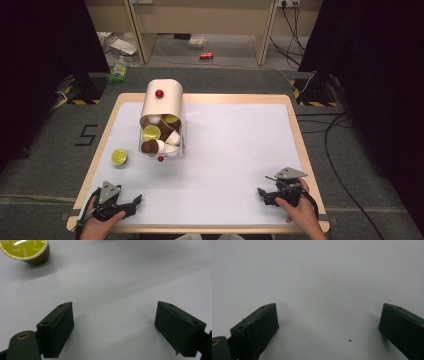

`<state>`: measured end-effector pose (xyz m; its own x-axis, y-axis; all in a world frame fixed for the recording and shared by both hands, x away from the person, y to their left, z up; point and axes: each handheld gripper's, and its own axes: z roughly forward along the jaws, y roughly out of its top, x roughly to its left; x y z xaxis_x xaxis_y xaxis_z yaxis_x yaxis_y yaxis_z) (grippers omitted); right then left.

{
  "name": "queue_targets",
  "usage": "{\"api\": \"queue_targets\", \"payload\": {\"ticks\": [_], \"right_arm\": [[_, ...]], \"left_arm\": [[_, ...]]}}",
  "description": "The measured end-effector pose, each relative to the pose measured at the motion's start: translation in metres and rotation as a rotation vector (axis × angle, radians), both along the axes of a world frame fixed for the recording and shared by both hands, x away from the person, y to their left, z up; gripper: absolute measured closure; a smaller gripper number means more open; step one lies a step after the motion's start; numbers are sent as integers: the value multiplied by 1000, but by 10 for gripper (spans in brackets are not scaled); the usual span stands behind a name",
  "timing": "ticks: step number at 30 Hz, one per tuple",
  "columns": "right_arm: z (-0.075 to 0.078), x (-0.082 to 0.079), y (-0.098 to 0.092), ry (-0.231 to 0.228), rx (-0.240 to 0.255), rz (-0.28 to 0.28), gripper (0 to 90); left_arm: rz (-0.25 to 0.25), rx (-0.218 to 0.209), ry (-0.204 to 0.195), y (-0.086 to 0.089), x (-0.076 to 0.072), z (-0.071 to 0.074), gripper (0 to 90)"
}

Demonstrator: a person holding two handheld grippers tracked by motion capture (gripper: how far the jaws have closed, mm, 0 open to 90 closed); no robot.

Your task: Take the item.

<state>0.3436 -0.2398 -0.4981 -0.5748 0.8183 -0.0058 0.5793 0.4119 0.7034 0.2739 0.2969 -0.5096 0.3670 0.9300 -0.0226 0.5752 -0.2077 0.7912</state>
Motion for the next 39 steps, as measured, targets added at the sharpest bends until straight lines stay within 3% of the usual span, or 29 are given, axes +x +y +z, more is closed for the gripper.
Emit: {"api": "queue_targets", "payload": {"ticks": [22,39], "right_arm": [[0,0,0,0,0,0,30],[0,0,0,0,0,0,30]], "left_arm": [[26,-13,-44,1,-17,-5,154],[22,-25,-53,2,-18,-7,150]]}}
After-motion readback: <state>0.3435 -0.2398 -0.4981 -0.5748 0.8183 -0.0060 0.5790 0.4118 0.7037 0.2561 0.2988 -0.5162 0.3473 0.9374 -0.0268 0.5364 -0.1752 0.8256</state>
